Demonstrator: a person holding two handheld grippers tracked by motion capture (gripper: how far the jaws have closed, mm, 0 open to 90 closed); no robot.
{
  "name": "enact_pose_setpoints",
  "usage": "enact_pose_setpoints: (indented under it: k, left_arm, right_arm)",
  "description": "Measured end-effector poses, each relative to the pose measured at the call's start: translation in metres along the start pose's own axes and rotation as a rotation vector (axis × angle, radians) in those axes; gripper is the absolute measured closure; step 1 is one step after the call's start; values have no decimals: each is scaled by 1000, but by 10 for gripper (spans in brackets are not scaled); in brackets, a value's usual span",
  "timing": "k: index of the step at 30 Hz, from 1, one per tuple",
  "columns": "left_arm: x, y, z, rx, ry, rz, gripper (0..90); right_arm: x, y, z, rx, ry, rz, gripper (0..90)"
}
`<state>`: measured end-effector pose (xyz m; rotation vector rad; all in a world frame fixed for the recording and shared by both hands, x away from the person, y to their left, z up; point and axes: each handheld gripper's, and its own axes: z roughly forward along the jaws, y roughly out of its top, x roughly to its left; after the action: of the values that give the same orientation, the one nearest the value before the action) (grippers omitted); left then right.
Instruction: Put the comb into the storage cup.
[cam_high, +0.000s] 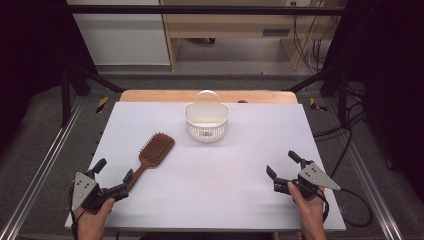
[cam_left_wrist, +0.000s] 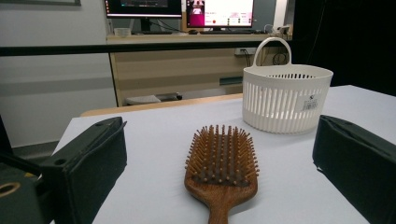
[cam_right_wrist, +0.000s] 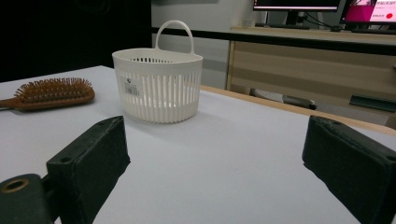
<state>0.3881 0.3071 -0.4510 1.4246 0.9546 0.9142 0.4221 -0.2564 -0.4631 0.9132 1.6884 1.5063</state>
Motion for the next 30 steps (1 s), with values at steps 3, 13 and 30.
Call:
enact_pose_setpoints:
  k: [3, 13, 30]
  left_arm:
    - [-1, 0, 0, 5, 1, -1, 30]
    - [-3, 0, 0, 28, 5, -4, 28]
    - [-13, 7, 2, 52, -32, 47, 22]
  right_arm:
    - [0, -1, 1, 1, -1, -1, 70]
    - [1, -1, 0, -14, 2, -1, 69]
    - [4, 0, 1, -25, 13, -8, 78]
